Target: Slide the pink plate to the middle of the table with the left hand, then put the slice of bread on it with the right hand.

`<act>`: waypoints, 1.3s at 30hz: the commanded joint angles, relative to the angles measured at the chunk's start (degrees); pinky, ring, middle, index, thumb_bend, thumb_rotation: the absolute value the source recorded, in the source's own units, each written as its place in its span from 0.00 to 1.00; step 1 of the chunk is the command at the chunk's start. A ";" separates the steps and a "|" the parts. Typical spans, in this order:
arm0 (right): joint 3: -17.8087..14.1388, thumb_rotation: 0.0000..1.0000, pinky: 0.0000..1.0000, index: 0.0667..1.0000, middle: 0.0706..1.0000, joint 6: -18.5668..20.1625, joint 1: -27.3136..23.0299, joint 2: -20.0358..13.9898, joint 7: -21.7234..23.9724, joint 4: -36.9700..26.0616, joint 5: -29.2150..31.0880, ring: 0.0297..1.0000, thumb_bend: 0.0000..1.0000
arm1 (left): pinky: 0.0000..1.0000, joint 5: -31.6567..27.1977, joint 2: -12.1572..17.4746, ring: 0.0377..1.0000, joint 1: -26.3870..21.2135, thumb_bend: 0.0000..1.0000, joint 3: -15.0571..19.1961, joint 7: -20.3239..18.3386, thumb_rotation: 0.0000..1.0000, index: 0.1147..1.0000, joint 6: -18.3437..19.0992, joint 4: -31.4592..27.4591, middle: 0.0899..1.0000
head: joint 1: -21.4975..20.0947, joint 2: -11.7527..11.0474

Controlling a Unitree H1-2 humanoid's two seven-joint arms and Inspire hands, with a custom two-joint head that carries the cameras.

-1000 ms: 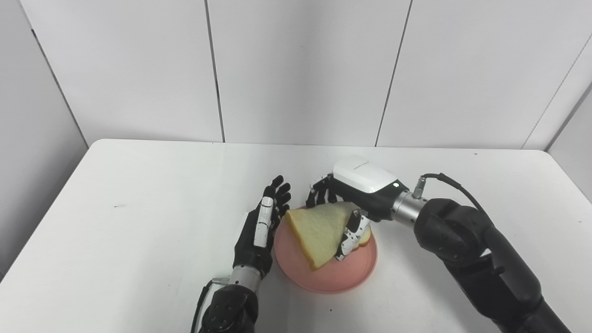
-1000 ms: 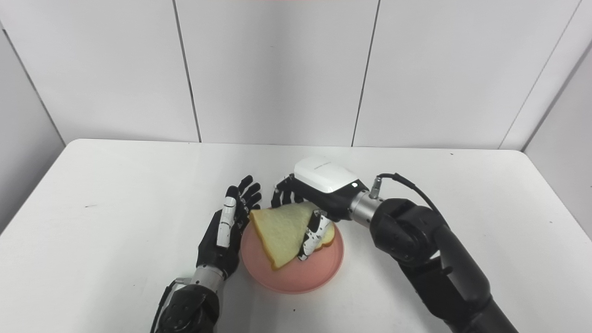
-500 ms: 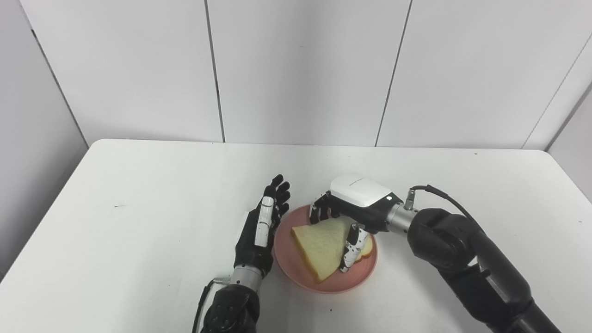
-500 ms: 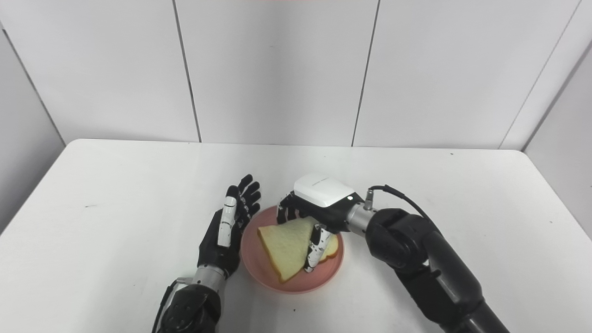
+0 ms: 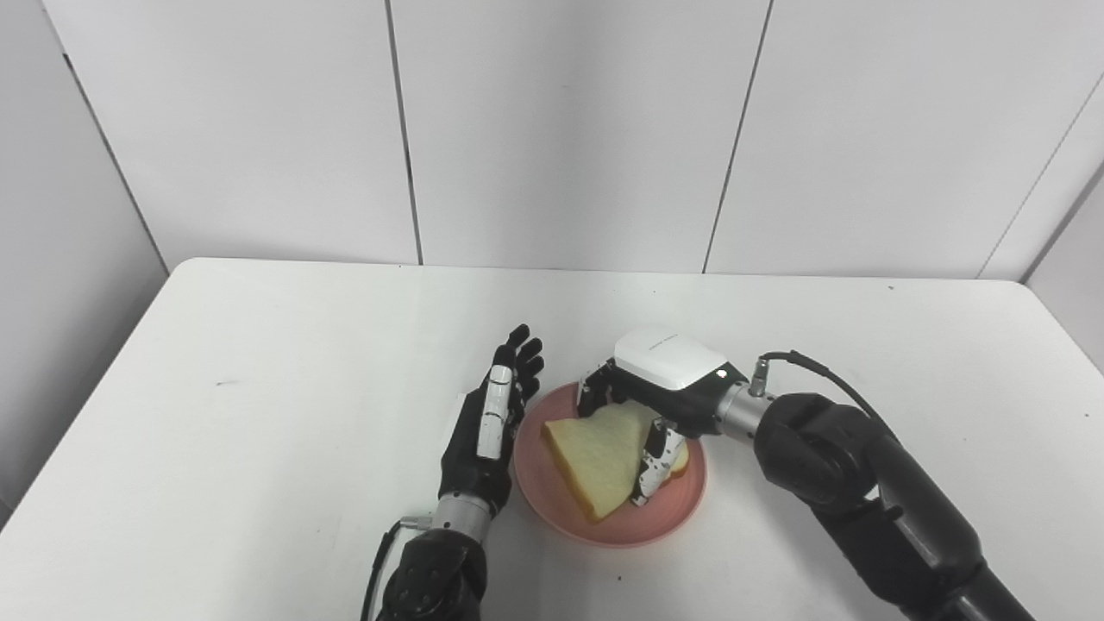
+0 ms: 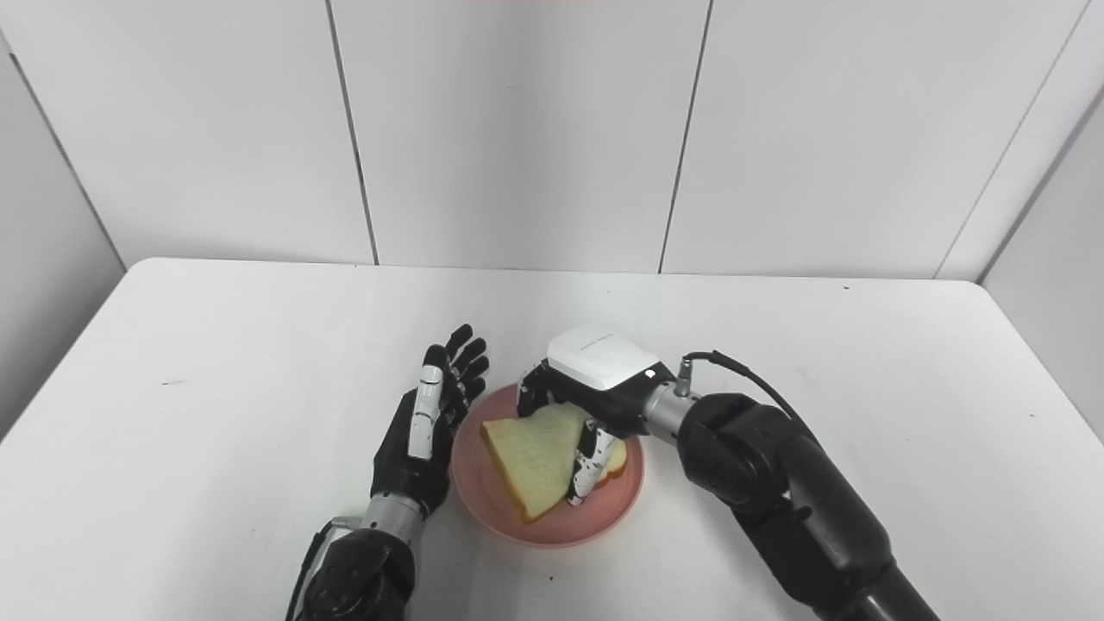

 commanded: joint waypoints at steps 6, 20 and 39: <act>-0.28 0.67 0.68 0.69 0.69 -1.54 -1.70 -1.48 -0.47 -3.91 -2.06 0.71 0.74 | 0.94 0.52 -1.61 0.94 -1.23 0.74 -0.11 0.48 0.97 0.90 -0.34 -1.17 0.92 | -0.12 -0.04; -1.31 0.79 0.92 0.80 0.81 2.34 -1.78 -4.25 9.17 -10.63 -3.96 0.86 0.94 | 0.96 -2.21 -1.13 0.95 -1.74 0.71 0.61 -0.72 0.96 0.91 -1.28 -1.18 0.95 | -0.41 0.03; -19.10 0.83 0.85 0.92 0.94 6.24 8.84 0.08 -0.66 -12.41 13.18 0.93 0.83 | 0.97 -2.84 -0.44 0.95 -1.55 0.71 1.48 -0.97 0.97 0.91 -1.33 -2.13 0.94 | -0.26 -0.43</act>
